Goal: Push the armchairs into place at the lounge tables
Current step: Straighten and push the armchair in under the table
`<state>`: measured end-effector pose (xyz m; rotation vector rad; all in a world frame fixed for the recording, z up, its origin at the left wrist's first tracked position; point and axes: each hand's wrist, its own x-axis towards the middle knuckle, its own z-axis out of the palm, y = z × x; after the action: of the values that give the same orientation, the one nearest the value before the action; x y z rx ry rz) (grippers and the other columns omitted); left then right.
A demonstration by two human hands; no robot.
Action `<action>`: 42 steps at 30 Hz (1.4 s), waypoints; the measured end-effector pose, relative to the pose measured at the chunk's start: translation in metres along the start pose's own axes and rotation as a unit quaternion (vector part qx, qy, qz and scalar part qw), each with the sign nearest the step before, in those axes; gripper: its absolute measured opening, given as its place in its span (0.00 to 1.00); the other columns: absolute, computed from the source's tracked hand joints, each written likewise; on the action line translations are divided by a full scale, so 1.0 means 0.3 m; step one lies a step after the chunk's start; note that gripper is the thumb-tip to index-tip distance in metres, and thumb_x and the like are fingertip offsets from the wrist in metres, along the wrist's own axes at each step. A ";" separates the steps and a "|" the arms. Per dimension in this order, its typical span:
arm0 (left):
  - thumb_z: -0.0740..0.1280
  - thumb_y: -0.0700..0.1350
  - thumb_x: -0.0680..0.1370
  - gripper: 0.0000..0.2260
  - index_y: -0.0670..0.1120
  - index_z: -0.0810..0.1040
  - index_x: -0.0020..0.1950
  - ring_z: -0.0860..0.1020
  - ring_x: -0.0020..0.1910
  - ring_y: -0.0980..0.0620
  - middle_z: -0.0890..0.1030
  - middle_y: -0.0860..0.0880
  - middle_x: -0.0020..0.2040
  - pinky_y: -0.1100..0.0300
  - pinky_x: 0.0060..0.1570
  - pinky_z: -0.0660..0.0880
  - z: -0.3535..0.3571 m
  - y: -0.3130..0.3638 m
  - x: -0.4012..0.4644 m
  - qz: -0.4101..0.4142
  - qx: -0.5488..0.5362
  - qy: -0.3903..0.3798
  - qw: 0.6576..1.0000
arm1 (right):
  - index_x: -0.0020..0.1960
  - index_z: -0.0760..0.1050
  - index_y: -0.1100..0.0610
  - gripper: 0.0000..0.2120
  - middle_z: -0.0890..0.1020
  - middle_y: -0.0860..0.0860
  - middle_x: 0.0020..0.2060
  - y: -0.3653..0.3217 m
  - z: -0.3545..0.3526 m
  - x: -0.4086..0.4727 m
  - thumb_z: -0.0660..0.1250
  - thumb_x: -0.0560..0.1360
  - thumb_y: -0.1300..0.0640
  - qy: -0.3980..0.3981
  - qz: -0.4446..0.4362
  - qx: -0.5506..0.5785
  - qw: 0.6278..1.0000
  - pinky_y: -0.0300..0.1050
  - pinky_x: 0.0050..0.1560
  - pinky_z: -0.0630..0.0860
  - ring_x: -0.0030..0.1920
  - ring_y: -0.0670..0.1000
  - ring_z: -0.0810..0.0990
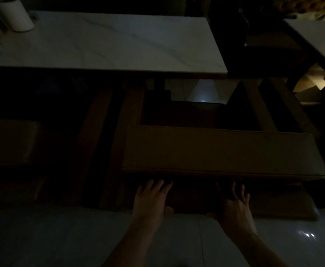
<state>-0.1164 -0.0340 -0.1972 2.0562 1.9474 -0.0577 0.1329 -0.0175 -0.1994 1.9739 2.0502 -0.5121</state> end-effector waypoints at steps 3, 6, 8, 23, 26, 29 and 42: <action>0.67 0.61 0.74 0.34 0.60 0.56 0.77 0.60 0.72 0.47 0.64 0.55 0.74 0.47 0.67 0.62 -0.003 0.003 0.006 0.003 0.008 0.016 1.000 | 0.79 0.40 0.42 0.45 0.43 0.62 0.79 0.005 0.001 0.006 0.64 0.74 0.34 0.017 -0.012 0.012 1.000 0.67 0.76 0.44 0.76 0.69 0.38; 0.67 0.60 0.75 0.34 0.59 0.56 0.78 0.60 0.72 0.47 0.63 0.55 0.74 0.47 0.67 0.62 -0.009 0.008 0.010 0.003 0.012 0.014 1.000 | 0.79 0.38 0.42 0.45 0.42 0.63 0.79 0.016 0.004 0.009 0.63 0.75 0.34 0.021 -0.021 0.014 0.999 0.66 0.76 0.43 0.76 0.69 0.37; 0.67 0.61 0.75 0.35 0.59 0.56 0.78 0.60 0.71 0.46 0.64 0.54 0.74 0.47 0.66 0.63 -0.012 0.014 0.008 0.004 0.013 0.021 1.000 | 0.79 0.39 0.43 0.45 0.42 0.63 0.79 0.024 0.001 0.012 0.64 0.74 0.35 0.023 -0.026 0.013 0.999 0.67 0.76 0.44 0.76 0.69 0.38; 0.70 0.59 0.74 0.35 0.57 0.59 0.77 0.61 0.71 0.45 0.65 0.52 0.72 0.47 0.72 0.61 0.027 0.069 0.028 -0.006 -0.044 0.053 0.998 | 0.80 0.43 0.45 0.44 0.47 0.64 0.79 0.097 -0.018 0.020 0.66 0.75 0.37 0.061 -0.046 0.008 0.997 0.65 0.77 0.49 0.77 0.68 0.42; 0.70 0.60 0.74 0.35 0.57 0.59 0.77 0.61 0.70 0.45 0.65 0.52 0.72 0.46 0.71 0.63 0.024 0.072 0.020 -0.006 -0.043 0.054 0.998 | 0.80 0.42 0.45 0.43 0.46 0.64 0.79 0.099 -0.030 0.022 0.65 0.76 0.37 0.055 -0.052 0.005 0.997 0.64 0.77 0.48 0.77 0.68 0.42; 0.69 0.61 0.74 0.35 0.57 0.59 0.77 0.62 0.70 0.45 0.65 0.52 0.72 0.47 0.70 0.64 0.025 0.073 0.013 -0.004 -0.039 0.057 0.998 | 0.80 0.41 0.44 0.43 0.46 0.64 0.79 0.107 -0.027 0.021 0.64 0.76 0.37 0.048 -0.054 -0.002 0.997 0.63 0.77 0.48 0.77 0.68 0.42; 0.69 0.62 0.73 0.33 0.56 0.64 0.76 0.66 0.66 0.46 0.71 0.53 0.68 0.49 0.63 0.69 0.039 0.086 -0.007 0.004 -0.020 0.083 0.996 | 0.79 0.41 0.43 0.40 0.43 0.62 0.79 0.123 -0.033 0.019 0.63 0.78 0.40 0.018 -0.061 0.010 0.998 0.63 0.77 0.46 0.77 0.68 0.39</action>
<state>-0.0891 -0.0397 -0.2029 2.1035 2.0177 0.1567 0.1701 -0.0074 -0.1956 1.8901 2.2068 -0.5272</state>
